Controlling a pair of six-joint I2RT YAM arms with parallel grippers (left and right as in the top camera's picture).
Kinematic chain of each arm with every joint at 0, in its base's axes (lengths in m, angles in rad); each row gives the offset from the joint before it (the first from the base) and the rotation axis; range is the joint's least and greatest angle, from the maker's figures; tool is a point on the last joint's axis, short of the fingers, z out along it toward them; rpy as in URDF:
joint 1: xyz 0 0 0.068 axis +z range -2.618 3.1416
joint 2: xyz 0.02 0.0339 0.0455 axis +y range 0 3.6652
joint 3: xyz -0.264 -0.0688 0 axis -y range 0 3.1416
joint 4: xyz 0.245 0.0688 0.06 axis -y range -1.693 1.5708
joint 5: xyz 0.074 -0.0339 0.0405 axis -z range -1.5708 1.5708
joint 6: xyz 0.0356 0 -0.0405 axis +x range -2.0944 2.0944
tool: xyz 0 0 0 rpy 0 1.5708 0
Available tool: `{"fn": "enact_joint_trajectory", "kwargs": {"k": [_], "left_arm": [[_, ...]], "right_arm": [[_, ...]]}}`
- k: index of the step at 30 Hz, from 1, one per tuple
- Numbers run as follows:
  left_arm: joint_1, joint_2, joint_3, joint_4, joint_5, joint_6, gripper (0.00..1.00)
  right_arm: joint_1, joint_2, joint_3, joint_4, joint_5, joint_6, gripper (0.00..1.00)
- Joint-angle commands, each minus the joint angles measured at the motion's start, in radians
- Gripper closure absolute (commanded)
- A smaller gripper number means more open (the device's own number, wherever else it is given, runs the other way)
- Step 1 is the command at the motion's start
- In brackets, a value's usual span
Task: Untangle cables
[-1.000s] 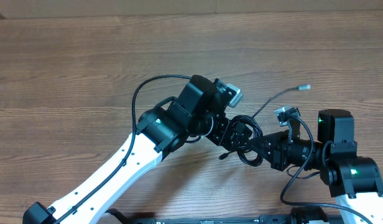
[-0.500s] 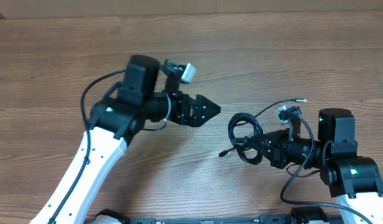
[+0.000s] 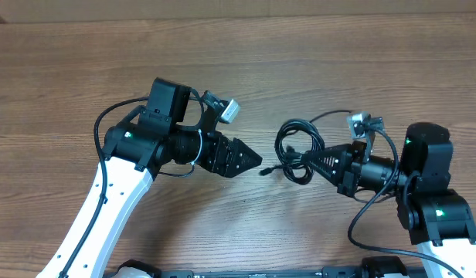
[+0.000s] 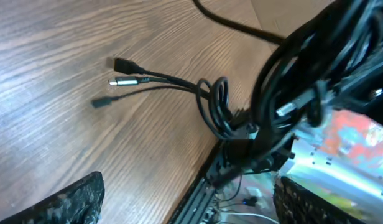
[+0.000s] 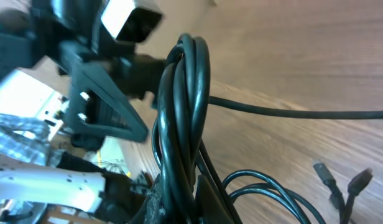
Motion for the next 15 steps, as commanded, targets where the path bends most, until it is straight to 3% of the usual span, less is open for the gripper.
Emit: {"fn": "enact_joint_trajectory", "kwargs": {"k": [1,8,13,15], "left_arm": [[-0.002,-0.018,0.021,0.019,0.023,0.071,0.14],[-0.002,-0.018,0.021,0.033,0.023,0.126,0.16],[-0.002,-0.018,0.021,0.037,0.024,0.189,0.16],[-0.002,-0.018,0.021,0.035,0.036,0.234,0.21]], "right_arm": [[0.003,-0.005,0.023,0.091,-0.061,0.143,0.96],[0.004,-0.005,0.023,0.311,-0.06,0.383,0.96],[0.004,-0.005,0.023,0.388,-0.059,0.448,0.96],[0.004,-0.005,0.023,0.414,-0.057,0.485,0.96]]}}
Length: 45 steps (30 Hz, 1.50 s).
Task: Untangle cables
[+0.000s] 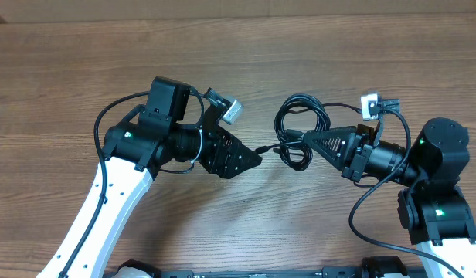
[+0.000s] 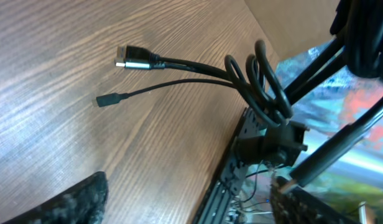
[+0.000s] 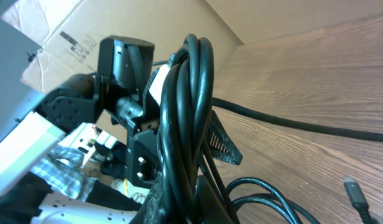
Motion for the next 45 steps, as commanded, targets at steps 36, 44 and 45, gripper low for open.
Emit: {"fn": "enact_joint_trajectory", "kwargs": {"k": [36,44,45], "left_arm": [[0.06,-0.022,0.021,0.23,0.484,0.096,0.11],[0.011,-0.02,0.021,0.267,0.479,0.07,0.11],[0.009,-0.02,0.021,0.271,0.48,0.069,0.12]], "right_arm": [[0.02,-0.004,0.023,-0.179,-0.262,-0.223,0.96],[0.058,0.011,0.023,-0.18,-0.242,-0.24,0.96],[0.059,0.015,0.023,-0.181,-0.242,-0.24,0.96]]}}
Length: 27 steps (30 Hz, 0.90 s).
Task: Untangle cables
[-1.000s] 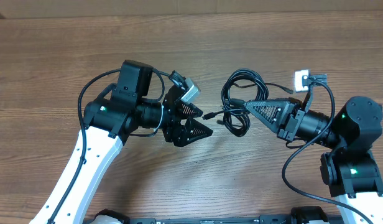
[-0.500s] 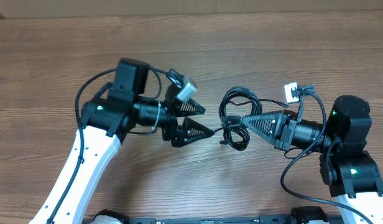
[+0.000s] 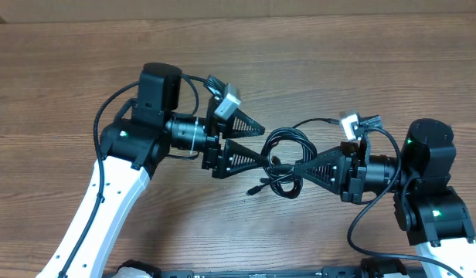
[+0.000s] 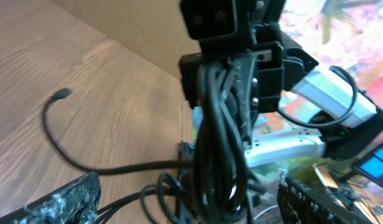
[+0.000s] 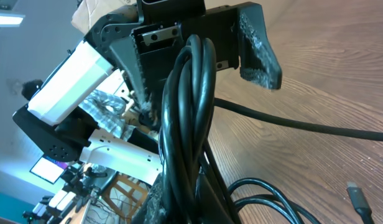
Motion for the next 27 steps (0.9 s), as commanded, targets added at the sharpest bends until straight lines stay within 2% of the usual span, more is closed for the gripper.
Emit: {"fn": "enact_joint_trajectory", "kwargs": {"k": [1,4,7,9,16,19,22,23,25,27], "left_arm": [[-0.014,-0.019,0.021,0.013,0.029,-0.02,0.13],[-0.014,-0.019,0.021,0.029,0.029,-0.034,0.2],[-0.014,-0.019,0.021,0.039,0.028,-0.034,0.32],[-0.015,-0.019,0.021,0.042,0.022,-0.034,0.35],[-0.015,-0.019,0.021,0.041,-0.006,-0.034,0.32],[-0.015,-0.019,0.021,0.041,-0.005,-0.034,0.36],[-0.014,-0.019,0.021,0.04,-0.007,-0.034,0.52],[-0.014,-0.019,0.021,0.037,-0.024,-0.035,0.67],[-0.014,-0.019,0.021,0.03,-0.05,-0.048,0.78],[-0.014,-0.019,0.021,0.01,-0.076,-0.068,0.8]], "right_arm": [[0.01,0.017,0.022,0.001,-0.014,-0.023,0.96],[0.01,0.039,0.022,-0.024,-0.014,-0.024,0.96],[0.011,0.058,0.022,-0.043,-0.014,-0.027,0.96],[0.021,0.065,0.021,-0.046,-0.014,-0.031,0.96],[0.098,0.068,0.021,-0.029,-0.001,-0.057,0.96],[0.135,0.069,0.021,-0.028,0.048,-0.056,0.96],[0.166,0.071,0.021,-0.027,0.083,-0.056,0.96],[0.178,0.072,0.021,-0.027,0.092,-0.056,0.96],[0.18,0.074,0.021,-0.027,0.092,-0.054,0.96],[0.179,0.076,0.021,-0.027,0.092,-0.053,0.96]]}}
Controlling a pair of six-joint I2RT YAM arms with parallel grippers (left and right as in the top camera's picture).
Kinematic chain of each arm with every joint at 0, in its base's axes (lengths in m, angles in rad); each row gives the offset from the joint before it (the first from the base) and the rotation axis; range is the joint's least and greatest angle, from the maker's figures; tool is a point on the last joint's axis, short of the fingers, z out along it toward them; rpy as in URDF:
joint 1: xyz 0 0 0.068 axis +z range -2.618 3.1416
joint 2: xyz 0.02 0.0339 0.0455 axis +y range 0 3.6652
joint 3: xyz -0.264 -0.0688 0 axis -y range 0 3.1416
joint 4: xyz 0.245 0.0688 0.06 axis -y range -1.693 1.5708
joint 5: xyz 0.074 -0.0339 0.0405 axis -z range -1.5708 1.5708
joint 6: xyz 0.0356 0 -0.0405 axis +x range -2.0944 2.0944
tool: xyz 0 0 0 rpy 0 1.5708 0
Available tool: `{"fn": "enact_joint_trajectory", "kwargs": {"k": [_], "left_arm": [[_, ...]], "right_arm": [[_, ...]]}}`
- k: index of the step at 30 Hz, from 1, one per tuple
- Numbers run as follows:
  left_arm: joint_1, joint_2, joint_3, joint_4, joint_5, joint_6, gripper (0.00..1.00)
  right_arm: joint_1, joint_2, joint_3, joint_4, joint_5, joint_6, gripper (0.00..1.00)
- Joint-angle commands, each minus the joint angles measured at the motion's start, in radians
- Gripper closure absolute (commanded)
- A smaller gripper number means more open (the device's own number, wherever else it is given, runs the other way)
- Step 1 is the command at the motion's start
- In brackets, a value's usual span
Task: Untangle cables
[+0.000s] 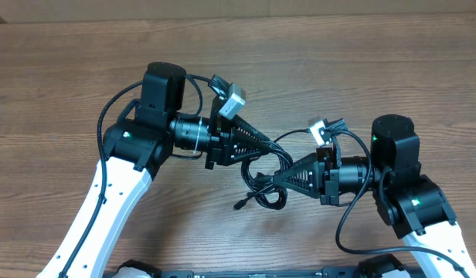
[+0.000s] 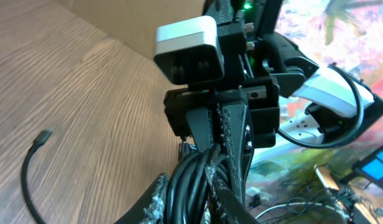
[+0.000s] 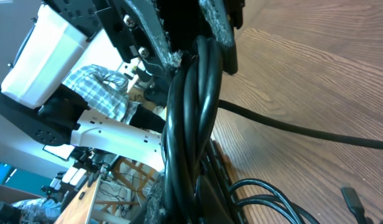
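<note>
A tangled bundle of black cables (image 1: 263,188) hangs between both arms near the table's middle. My left gripper (image 1: 270,151) is shut on the upper loops of this bundle (image 2: 198,186), its fingers pressing on either side. From the right, my right gripper (image 1: 275,179) is shut on the same bundle (image 3: 188,124), which runs up between its fingers. The two grippers nearly touch tip to tip. One loose plug end (image 1: 239,205) lies on the wood below them. It also shows as a plug (image 2: 40,139) in the left wrist view.
The wooden table (image 1: 315,69) stretches all round the arms. A single cable strand (image 3: 316,134) runs off to the right across the wood, and another plug (image 3: 350,196) lies at the lower right. Each arm's wrist camera and wiring sit close above the bundle.
My left gripper, open with its fingers on either side of the bundle, has shut on it. The right arm has moved left with the bundle, so the grippers now meet.
At first my right gripper held the bundle at the right, and my open left gripper stood apart at the left. The gap stayed about the same a moment later. Then the left fingers straddled the bundle, and now both grippers are shut on it.
</note>
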Motion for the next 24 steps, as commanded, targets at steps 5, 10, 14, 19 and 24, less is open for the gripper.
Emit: {"fn": "enact_joint_trajectory", "kwargs": {"k": [5,10,14,19,24], "left_arm": [[-0.006,-0.019,0.021,-0.08,-0.056,-0.028,0.8],[-0.006,-0.019,0.02,-0.089,-0.056,-0.028,0.71],[-0.006,-0.019,0.021,-0.089,-0.056,-0.028,0.96],[-0.006,-0.019,0.02,-0.1,-0.065,-0.027,0.96],[-0.006,-0.019,0.02,-0.134,-0.16,-0.027,0.96]], "right_arm": [[0.006,-0.001,0.021,0.013,0.026,-0.008,0.96],[0.006,-0.001,0.021,0.012,0.027,-0.005,0.96],[0.006,-0.001,0.021,0.012,0.027,-0.005,0.96],[0.006,-0.001,0.021,0.012,0.027,-0.005,0.96],[0.006,-0.001,0.021,0.0,0.027,0.006,0.96]]}}
